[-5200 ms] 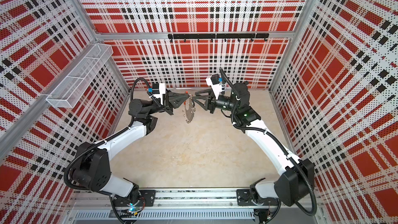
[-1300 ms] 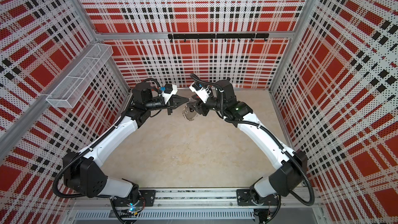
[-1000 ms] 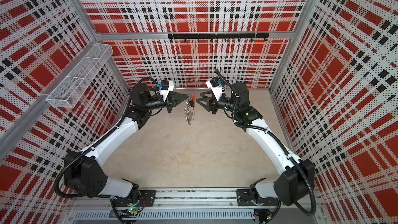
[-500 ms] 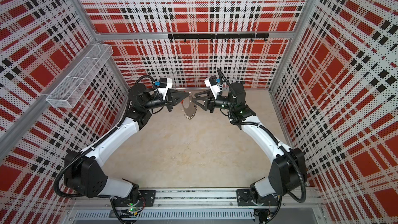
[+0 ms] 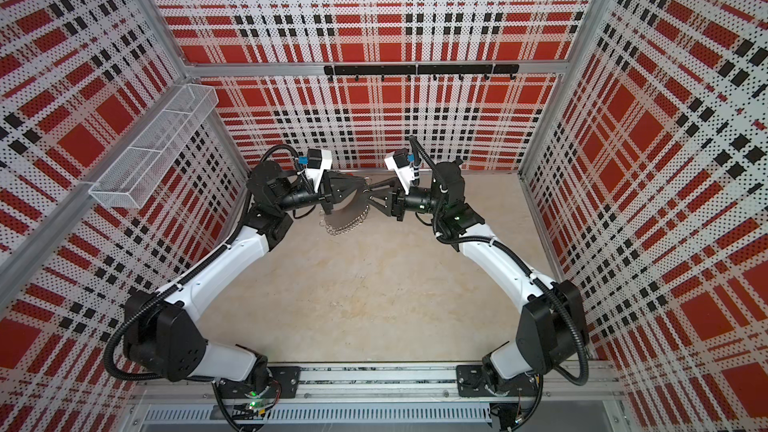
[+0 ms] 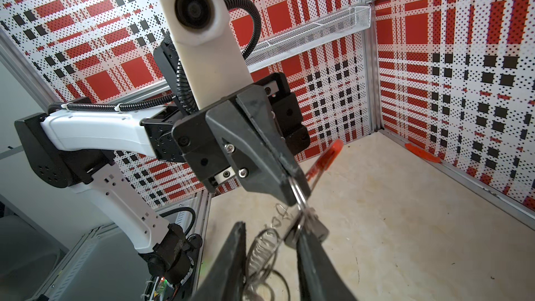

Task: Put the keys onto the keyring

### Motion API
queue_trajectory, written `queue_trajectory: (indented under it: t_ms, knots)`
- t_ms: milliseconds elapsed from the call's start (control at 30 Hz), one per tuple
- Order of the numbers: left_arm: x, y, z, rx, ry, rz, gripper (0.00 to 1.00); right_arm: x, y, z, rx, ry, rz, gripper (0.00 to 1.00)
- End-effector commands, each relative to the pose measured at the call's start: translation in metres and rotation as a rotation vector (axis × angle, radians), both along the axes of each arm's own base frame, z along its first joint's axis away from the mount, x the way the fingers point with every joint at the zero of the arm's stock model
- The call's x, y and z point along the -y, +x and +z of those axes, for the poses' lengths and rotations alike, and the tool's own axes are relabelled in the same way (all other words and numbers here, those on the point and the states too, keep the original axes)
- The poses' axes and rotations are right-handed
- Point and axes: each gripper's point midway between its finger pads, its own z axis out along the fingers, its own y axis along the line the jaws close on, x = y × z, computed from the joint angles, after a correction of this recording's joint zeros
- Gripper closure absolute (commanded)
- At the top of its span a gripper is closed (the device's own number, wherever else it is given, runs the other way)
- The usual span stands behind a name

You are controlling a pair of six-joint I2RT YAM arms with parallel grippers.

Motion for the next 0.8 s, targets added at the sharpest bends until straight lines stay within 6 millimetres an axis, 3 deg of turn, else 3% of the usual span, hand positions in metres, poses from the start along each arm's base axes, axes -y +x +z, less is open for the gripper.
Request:
queue_trajectory:
  t_ms: [0,167,267,500,767]
  knots:
    - [0.004,-0.003,0.021,0.058,-0.034,0.002,1.0,-0.008,-0.013,0.016,0.05,0.026,0.053,0.67]
    - [0.005,-0.002,0.019,0.05,-0.034,0.001,1.0,-0.003,-0.015,0.02,0.073,0.017,0.015,0.55]
    - [0.004,-0.002,0.019,0.052,-0.034,0.001,1.0,0.01,-0.007,0.017,0.078,0.002,-0.063,0.5]
    - [0.004,-0.009,0.018,0.065,-0.032,-0.031,1.0,0.055,0.001,0.026,0.055,0.086,-0.126,0.49]
    - [0.007,-0.015,0.019,0.065,-0.052,-0.07,1.0,0.057,0.009,0.017,0.035,0.062,-0.117,0.59]
